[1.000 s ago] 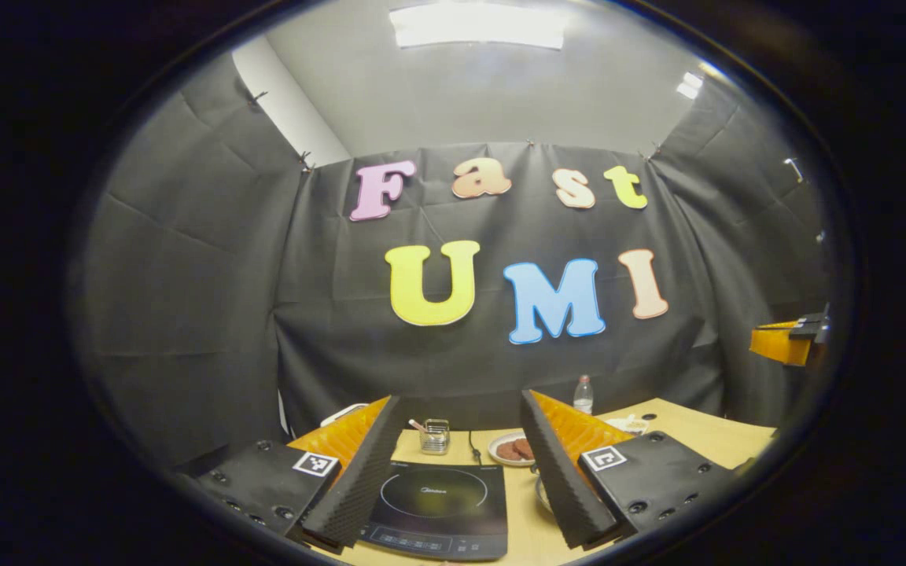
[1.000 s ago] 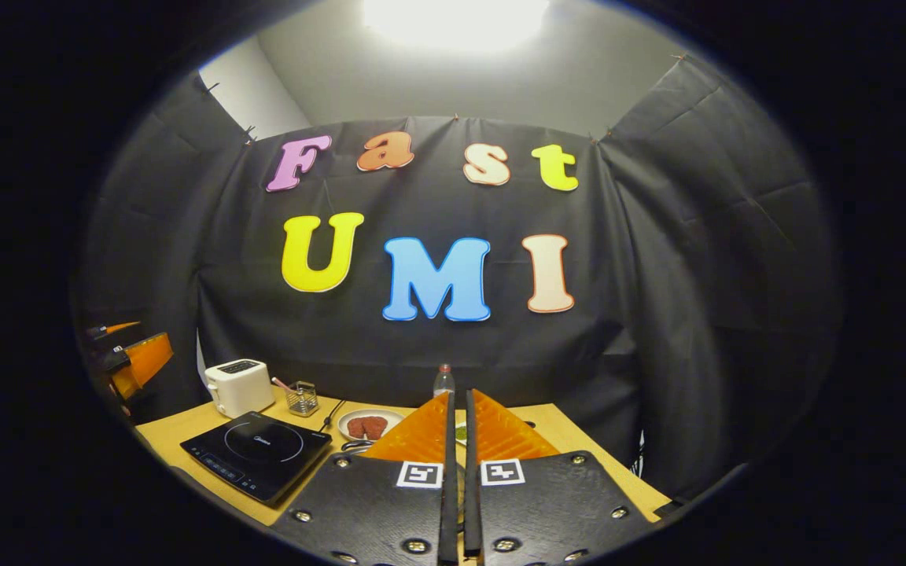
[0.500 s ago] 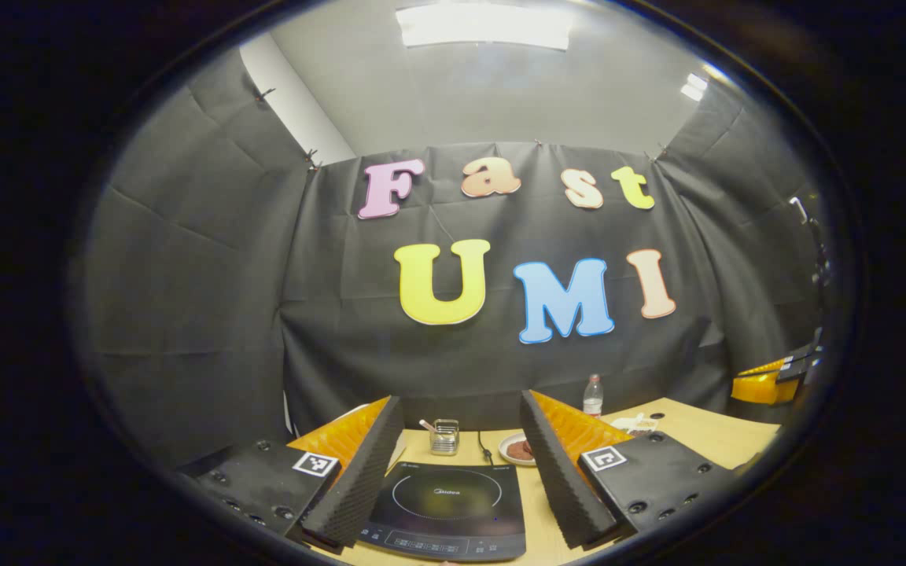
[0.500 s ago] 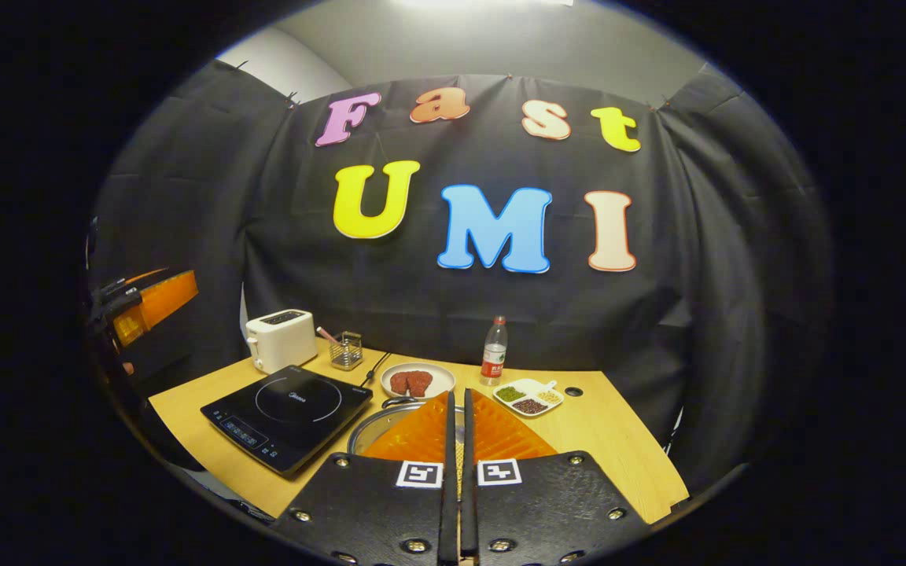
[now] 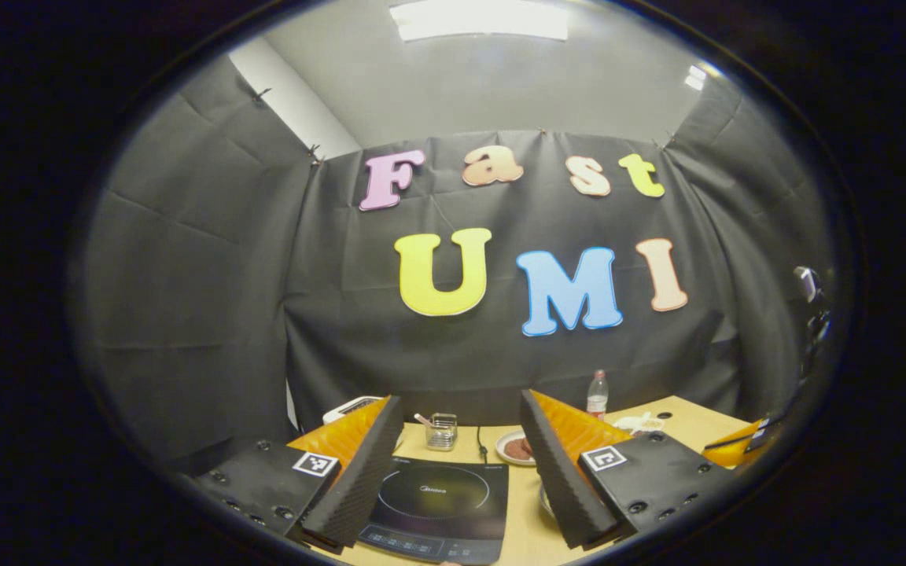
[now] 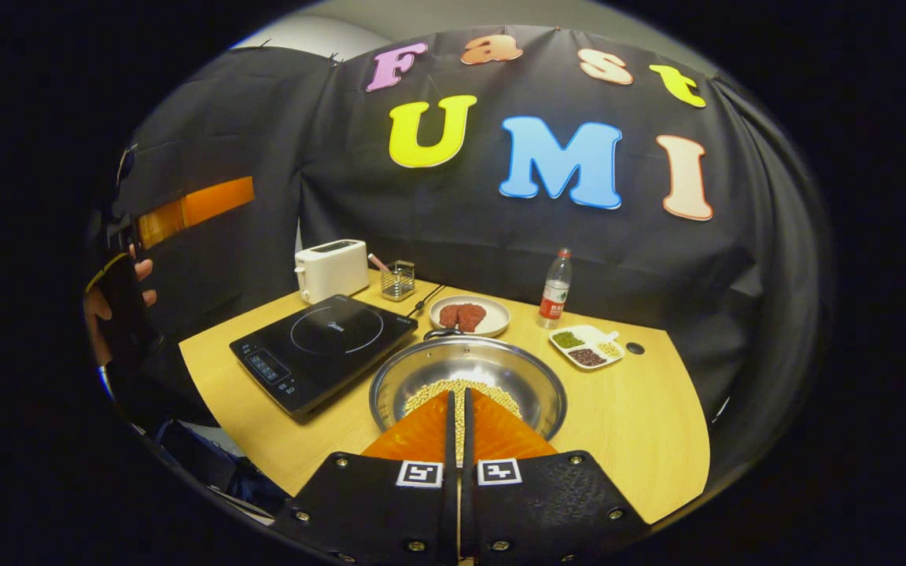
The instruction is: First push the handle of the pot to place it horizontally, then grasp the pot with both hands and set it on the induction cooktop.
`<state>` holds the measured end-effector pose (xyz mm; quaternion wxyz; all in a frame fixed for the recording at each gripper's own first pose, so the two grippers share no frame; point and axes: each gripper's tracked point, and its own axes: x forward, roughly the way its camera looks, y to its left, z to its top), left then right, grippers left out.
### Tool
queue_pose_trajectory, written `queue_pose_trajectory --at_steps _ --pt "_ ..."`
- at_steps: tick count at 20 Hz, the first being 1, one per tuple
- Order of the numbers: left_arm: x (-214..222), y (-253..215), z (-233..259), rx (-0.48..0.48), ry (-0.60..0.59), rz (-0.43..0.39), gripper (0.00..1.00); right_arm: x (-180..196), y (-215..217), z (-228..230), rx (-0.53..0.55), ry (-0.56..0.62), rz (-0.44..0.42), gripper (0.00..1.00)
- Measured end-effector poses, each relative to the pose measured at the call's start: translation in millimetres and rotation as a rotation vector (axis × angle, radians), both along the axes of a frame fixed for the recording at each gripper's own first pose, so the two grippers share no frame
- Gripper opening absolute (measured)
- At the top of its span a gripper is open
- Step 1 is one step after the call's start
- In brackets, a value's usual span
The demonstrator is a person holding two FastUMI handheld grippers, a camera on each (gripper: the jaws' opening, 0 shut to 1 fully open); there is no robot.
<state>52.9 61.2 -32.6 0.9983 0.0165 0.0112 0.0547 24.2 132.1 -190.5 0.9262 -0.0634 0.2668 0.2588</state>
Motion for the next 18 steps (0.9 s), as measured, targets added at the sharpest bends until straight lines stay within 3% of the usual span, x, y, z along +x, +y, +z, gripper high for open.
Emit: queue_pose_trajectory --at_steps 11,18 --pt "27.3 -28.7 -22.2 -0.003 0.052 0.063 0.97 -22.4 2.2 -81.0 -0.033 0.286 0.2 0.02" --pt "41.7 -43.4 -28.7 0.02 0.077 0.066 1.0 -28.4 -3.2 -115.7 -0.027 0.457 0.224 0.04"
